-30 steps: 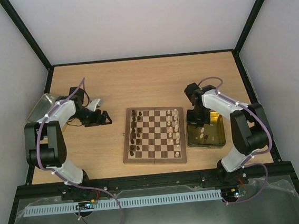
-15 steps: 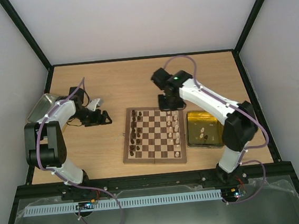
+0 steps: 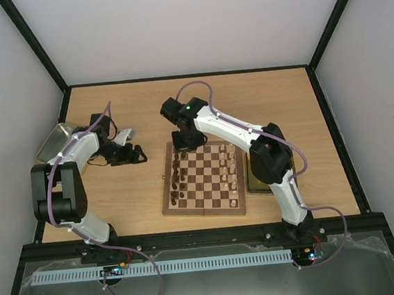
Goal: Set up the chess pieces on the board
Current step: Place the chess piece on the chessboard.
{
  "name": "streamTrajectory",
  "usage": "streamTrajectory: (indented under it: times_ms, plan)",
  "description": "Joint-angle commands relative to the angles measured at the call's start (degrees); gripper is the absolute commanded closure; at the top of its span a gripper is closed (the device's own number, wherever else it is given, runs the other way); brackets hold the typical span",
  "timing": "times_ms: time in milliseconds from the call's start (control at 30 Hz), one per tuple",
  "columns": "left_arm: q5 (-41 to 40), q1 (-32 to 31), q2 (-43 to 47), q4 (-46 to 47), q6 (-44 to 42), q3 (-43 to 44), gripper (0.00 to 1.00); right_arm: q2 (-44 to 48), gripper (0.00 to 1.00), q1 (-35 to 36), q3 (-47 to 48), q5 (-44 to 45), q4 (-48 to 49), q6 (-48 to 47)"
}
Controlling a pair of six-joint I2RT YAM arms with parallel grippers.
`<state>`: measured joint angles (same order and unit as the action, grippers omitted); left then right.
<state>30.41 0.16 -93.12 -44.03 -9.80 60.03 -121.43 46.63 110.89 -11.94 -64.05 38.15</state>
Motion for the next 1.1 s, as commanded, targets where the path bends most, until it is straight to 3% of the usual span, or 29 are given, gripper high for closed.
streamTrajectory:
  times_ms: [0,1067]
  plan:
    - [0.2,-0.2,1.7,-0.5,0.4,-0.7,0.16,-0.9,0.98,1.5,1.6,-1.1,-1.3,1.1]
    - [0.6,0.2,1.5,-0.6,0.2,-0.6,0.16,-3.9,0.98,2.8,-4.7,-1.6,3.2,0.6]
